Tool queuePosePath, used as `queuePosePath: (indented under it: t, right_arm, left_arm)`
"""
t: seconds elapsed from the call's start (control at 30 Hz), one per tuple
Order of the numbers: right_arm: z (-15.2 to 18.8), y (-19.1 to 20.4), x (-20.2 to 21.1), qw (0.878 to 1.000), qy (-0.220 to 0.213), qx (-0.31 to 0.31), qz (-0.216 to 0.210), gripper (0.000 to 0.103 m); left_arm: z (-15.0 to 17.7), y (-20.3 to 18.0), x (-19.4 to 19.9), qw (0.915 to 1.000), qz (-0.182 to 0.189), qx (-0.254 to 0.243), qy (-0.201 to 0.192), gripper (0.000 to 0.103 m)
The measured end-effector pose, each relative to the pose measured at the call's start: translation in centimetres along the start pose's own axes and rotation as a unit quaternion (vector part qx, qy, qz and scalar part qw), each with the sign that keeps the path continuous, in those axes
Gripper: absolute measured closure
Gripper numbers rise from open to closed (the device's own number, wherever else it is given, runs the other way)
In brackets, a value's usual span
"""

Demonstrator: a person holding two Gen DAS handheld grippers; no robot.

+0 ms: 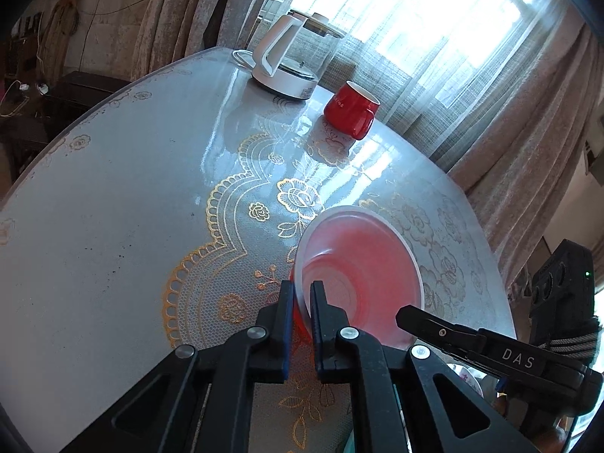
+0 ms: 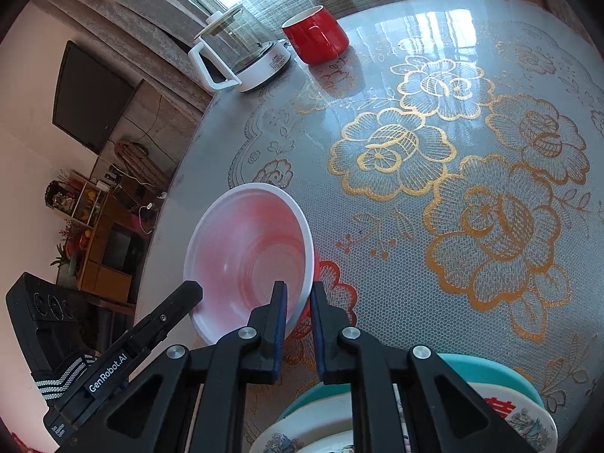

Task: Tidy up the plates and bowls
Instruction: 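Lift the pink-and-red bowl with the right gripper toward the steel bowl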

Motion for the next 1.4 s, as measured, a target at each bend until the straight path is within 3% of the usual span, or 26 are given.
queuePosePath:
  t: [0.43,1.0,1.4]
  right_arm:
    - [1.3,0.3,1.1,1.000,-0.003,0.005,-0.007,0.087]
    - [2.7,1.5,5.5,0.999,-0.032,0.014,-0.041,0.087]
    - [5.0,0.7,10.1,0.997,-0.061,0.029,-0.046,0.087]
  left_arm:
    - [1.4,0.5,0.8,0.9998,0.009,0.015,0.005,0.094]
    - [2.9,-2.1,6.5,0.9983,0.013,-0.037,-0.044,0.094]
    - [5.6,-5.0,9.5,0.9960,0.032,-0.063,-0.055,0.093]
Point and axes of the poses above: each gripper's, at about its wrist camera, not at the fingertips, and x roughly against the way its jaws point, y to its left, z to its underside, the point moved 3 cm from there along -x, roughly the way its jaws point, and after that the axes turned 7 degrees about -y, right-handed, at the moved point
